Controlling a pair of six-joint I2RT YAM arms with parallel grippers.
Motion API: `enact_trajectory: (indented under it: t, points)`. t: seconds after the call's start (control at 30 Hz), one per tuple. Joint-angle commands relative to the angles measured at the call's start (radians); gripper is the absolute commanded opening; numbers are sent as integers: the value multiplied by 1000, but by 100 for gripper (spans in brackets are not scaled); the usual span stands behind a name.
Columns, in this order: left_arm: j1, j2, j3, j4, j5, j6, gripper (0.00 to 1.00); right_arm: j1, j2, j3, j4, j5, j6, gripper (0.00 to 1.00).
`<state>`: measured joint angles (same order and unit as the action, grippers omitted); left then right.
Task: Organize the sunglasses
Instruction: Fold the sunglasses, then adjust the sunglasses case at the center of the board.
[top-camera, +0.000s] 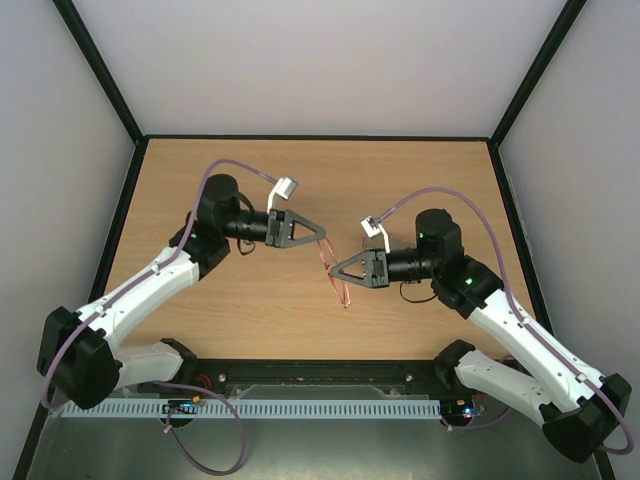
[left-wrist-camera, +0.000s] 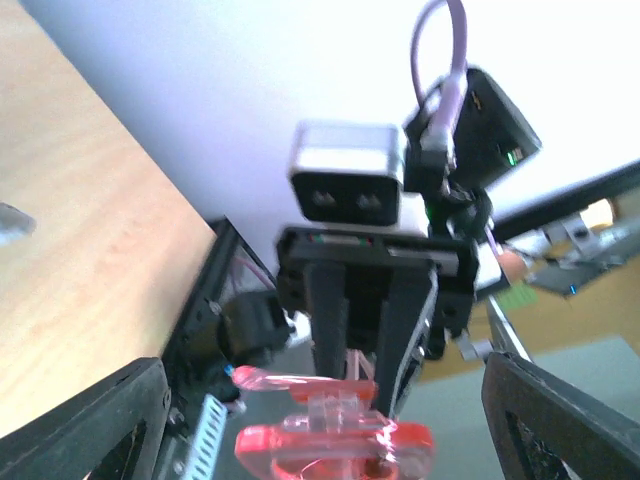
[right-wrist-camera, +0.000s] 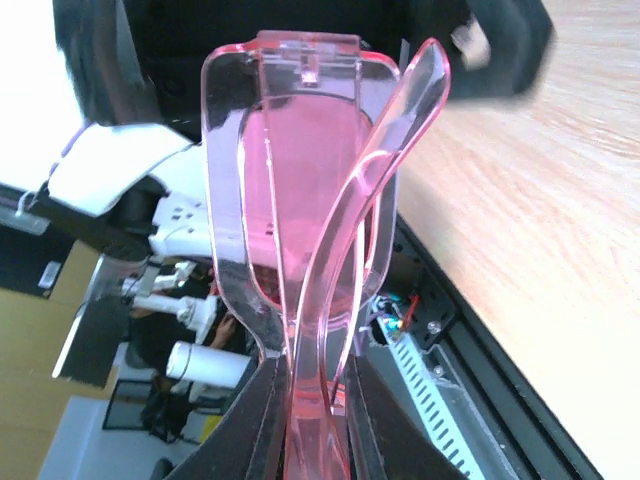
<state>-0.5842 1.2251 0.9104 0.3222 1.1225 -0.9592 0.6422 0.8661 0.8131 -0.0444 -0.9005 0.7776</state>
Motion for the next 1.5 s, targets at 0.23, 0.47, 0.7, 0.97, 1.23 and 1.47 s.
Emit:
enact_trajectory:
  t: [0.23, 0.47, 0.7, 0.97, 1.23, 1.47]
  points:
    - [162, -11, 38, -382, -280, 168, 89, 5, 80, 312, -589, 762, -203, 1]
    - [-75, 38, -120, -443, -498, 191, 84, -5, 191, 388, -724, 1176, -159, 1]
    - [-242, 217, -196, -142, -533, 39, 42, -86, 297, 403, -714, 1288, -182, 1]
    - [-275, 545, 10, 17, -522, -47, 23, -190, 394, 439, -694, 1329, -220, 1]
    - [-269, 787, 185, 47, -543, -92, 22, -305, 388, 390, -652, 1250, -254, 1]
    - [-235, 880, 284, -4, -553, -70, 20, -315, 369, 340, -637, 1211, -256, 1]
